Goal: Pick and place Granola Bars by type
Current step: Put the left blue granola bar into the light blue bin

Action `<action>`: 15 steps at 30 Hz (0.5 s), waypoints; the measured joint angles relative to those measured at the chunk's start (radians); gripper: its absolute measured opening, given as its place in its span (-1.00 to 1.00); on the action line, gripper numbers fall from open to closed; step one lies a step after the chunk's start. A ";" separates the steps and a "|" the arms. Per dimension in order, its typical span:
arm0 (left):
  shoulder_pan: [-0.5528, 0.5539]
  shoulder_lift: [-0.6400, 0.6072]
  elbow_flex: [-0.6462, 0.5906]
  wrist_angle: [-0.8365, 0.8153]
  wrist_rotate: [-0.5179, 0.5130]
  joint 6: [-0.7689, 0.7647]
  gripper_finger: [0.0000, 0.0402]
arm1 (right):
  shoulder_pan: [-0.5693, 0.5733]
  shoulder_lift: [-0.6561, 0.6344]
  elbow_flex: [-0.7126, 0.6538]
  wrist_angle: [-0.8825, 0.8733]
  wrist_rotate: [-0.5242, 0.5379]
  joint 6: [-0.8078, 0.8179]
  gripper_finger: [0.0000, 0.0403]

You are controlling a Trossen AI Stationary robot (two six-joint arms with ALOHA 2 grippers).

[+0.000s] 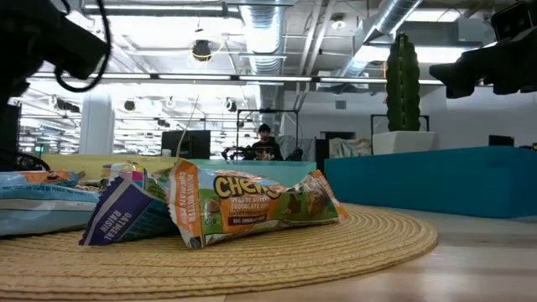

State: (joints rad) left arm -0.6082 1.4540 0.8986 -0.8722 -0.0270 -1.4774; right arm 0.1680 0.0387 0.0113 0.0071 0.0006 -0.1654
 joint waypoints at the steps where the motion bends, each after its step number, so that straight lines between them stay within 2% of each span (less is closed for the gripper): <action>1: -0.014 0.000 0.000 0.000 -0.015 -0.030 -0.54 | 0.000 0.000 0.000 0.000 0.000 0.000 0.21; 6: -0.077 0.005 0.000 0.018 -0.092 -0.181 -0.54 | 0.000 0.000 0.000 0.000 0.000 0.000 0.21; 9: -0.100 0.006 -0.001 0.043 -0.116 -0.196 -0.54 | 0.000 0.000 0.000 0.000 0.000 0.000 0.21; 11: -0.103 0.006 -0.001 0.076 -0.119 -0.095 -0.54 | 0.000 0.000 0.000 0.000 0.000 0.000 0.21; 15: -0.095 0.006 -0.001 0.165 -0.109 0.205 -0.57 | 0.000 0.000 0.000 0.000 0.000 0.000 0.21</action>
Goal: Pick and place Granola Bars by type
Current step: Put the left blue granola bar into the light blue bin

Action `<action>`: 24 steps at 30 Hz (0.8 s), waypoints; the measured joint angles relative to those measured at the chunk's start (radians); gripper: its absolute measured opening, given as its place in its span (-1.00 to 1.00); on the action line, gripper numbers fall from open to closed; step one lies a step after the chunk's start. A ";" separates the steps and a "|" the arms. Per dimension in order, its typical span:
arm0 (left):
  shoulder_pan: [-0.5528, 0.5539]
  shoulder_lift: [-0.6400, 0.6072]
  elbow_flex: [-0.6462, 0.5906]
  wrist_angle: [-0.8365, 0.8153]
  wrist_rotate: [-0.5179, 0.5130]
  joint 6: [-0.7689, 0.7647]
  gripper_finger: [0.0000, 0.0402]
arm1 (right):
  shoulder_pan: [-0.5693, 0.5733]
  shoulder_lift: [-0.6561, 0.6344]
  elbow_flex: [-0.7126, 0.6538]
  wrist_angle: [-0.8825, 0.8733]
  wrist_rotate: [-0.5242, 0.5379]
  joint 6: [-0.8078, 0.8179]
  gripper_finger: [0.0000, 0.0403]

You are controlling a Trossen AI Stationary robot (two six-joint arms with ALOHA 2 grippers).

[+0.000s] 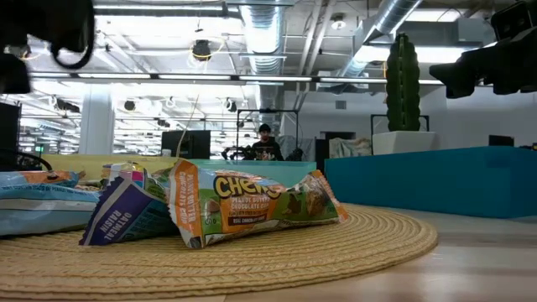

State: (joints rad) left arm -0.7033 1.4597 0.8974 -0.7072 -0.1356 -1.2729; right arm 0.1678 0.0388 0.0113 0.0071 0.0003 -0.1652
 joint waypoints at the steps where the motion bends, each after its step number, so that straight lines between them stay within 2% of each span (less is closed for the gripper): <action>1: 0.004 0.000 0.000 0.022 0.012 0.087 -0.58 | 0.000 0.000 0.000 0.000 0.000 0.000 0.21; 6: 0.016 0.000 0.000 0.019 0.104 0.503 -0.65 | 0.000 0.000 0.000 0.000 0.000 0.000 0.21; 11: 0.019 0.000 0.000 -0.058 0.174 0.812 -0.68 | 0.000 0.000 0.000 0.000 0.000 0.000 0.21; 18: 0.069 0.000 0.000 -0.123 0.174 1.050 -0.62 | 0.000 0.000 0.000 0.000 0.000 0.000 0.21; 24: 0.100 0.038 0.000 -0.119 0.145 1.224 -0.41 | 0.000 0.000 0.000 0.000 0.000 0.000 0.21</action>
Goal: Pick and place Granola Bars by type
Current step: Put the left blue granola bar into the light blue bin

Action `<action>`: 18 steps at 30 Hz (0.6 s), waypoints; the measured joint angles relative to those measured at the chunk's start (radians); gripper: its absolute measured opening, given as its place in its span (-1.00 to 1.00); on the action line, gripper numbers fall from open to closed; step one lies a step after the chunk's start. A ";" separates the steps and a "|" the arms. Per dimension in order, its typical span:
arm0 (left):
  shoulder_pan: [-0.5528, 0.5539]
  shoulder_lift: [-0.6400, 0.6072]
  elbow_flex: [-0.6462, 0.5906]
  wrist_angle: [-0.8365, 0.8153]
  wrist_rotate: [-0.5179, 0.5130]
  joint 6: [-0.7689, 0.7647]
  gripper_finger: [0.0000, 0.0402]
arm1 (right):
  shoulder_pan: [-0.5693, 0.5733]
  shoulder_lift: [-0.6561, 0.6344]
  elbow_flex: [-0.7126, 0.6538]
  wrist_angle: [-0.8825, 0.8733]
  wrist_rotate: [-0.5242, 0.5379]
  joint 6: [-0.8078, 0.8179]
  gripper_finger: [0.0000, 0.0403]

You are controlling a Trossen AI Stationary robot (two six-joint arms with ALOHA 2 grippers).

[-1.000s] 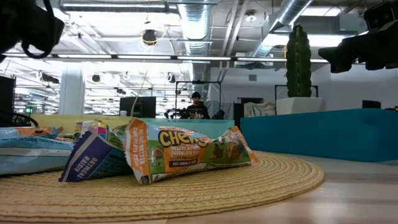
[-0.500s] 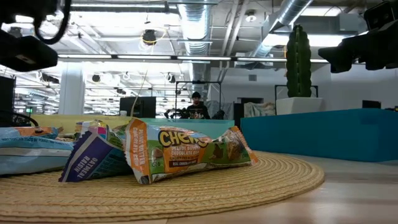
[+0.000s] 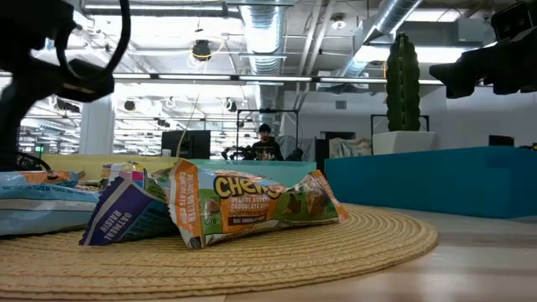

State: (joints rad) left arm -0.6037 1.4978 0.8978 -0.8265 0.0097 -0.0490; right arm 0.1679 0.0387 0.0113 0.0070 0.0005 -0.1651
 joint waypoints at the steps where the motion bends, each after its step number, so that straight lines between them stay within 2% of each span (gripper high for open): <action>1: 0.000 0.017 0.000 0.010 -0.001 0.027 -0.36 | 0.000 0.000 0.000 0.000 0.000 0.000 0.21; 9: -0.006 0.098 0.000 0.098 -0.034 0.194 -0.09 | 0.000 0.000 0.000 0.000 0.000 0.000 0.21; 13: -0.006 0.100 0.000 0.114 -0.093 0.240 -0.05 | 0.000 0.000 0.000 0.000 0.000 0.000 0.21; 18: -0.006 0.100 0.000 0.122 -0.101 0.256 -0.05 | 0.000 0.000 0.000 0.000 0.000 0.000 0.21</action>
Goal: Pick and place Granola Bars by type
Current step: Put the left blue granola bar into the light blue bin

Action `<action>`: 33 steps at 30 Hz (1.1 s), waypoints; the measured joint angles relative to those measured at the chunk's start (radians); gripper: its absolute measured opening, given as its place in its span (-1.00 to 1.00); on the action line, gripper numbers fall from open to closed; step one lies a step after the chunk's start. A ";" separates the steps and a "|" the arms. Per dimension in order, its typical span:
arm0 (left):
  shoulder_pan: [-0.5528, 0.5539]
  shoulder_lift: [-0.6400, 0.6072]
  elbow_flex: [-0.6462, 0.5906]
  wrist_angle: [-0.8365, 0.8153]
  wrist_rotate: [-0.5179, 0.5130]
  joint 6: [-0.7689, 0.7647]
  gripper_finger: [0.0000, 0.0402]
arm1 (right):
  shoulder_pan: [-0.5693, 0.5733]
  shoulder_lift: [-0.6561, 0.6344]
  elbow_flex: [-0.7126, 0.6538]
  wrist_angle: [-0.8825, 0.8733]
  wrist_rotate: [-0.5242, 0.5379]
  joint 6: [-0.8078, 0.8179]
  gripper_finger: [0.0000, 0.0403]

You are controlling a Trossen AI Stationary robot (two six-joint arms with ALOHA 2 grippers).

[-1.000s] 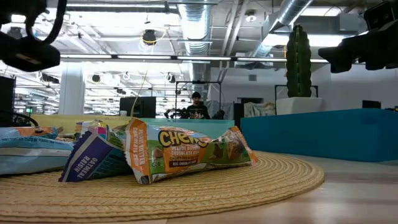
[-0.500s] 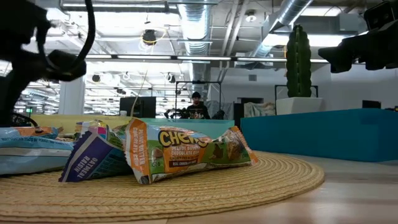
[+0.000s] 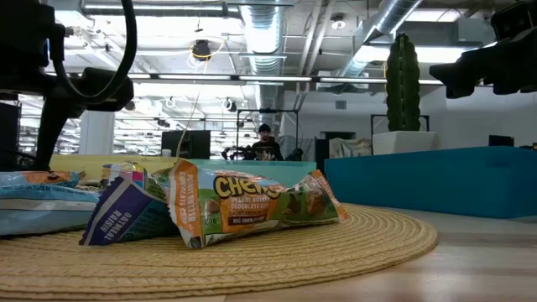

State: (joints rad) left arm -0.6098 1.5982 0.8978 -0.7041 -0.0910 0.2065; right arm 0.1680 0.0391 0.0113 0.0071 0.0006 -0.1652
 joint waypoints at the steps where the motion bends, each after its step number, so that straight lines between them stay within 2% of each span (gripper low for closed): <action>1: 0.000 0.000 0.000 0.003 0.000 0.000 -0.06 | 0.000 0.000 0.000 0.000 0.000 0.000 0.21; 19: -0.002 0.008 -0.051 0.077 0.005 -0.042 -0.17 | 0.000 0.000 0.000 0.000 0.000 0.000 0.21; 33: -0.005 0.006 -0.051 0.129 0.036 -0.217 -0.72 | 0.000 0.000 0.000 0.000 0.000 0.000 0.21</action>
State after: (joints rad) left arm -0.6148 1.6047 0.8471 -0.5753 -0.0551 -0.0106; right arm 0.1677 0.0391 0.0113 0.0070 0.0006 -0.1654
